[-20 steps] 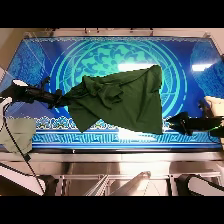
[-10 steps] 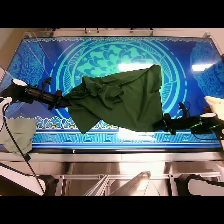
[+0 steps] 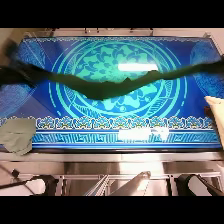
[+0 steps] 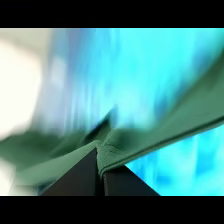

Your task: Fold the shirts.

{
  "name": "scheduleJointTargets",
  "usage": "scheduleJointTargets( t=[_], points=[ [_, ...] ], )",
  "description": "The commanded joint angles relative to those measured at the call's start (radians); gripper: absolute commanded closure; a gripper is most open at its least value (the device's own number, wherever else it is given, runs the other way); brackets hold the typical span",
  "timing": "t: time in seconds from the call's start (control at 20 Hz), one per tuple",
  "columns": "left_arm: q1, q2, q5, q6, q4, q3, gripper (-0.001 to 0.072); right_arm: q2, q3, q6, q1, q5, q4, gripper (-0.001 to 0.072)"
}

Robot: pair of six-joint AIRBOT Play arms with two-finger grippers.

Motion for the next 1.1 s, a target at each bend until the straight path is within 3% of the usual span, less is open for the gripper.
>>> scheduleJointTargets(
  t=[0.0, 0.1, 0.2, 0.3, 0.45, 0.6, 0.75, 0.95, 1.05],
  points=[
    [0.16, 0.258, -0.086, 0.038, -0.601, 0.001, 0.0678, 0.168, 0.255, 0.063, -0.268, -0.013, 0.145, 0.0687],
    [0.285, 0.39, -0.066, 0.035, -0.771, 0.001, 0.0678, 0.229, 0.285, 0.042, -0.272, -0.019, 0.312, 0.0687],
    [0.429, 0.502, -0.024, 0.021, -0.838, 0.012, 0.0677, 0.261, 0.301, -0.019, -0.257, -0.05, 0.448, 0.0687],
    [0.535, 0.541, 0.005, 0.021, -0.823, 0.098, 0.0677, 0.262, 0.347, -0.022, -0.258, -0.087, 0.469, 0.0687],
    [0.575, 0.485, 0.019, -0.029, -0.72, 0.294, 0.0676, 0.234, 0.385, -0.044, -0.253, -0.089, 0.463, 0.0687],
    [0.466, 0.368, 0.023, -0.072, -0.422, 0.448, 0.0676, 0.181, 0.382, -0.039, -0.168, -0.087, 0.275, 0.0687],
    [0.254, 0.234, 0.026, -0.088, -0.111, 0.549, 0.0676, 0.1, 0.296, -0.032, 0.064, -0.098, 0.075, 0.0687],
    [-0.05, -0.021, 0.089, -0.087, 0.277, 0.636, 0.0676, -0.04, 0.069, -0.033, 0.332, -0.308, -0.135, 0.0687],
    [-0.131, -0.176, 0.137, -0.086, 0.375, 0.652, 0.0676, -0.169, 0.005, -0.066, 0.399, -0.43, -0.161, 0.0687]
  ],
)
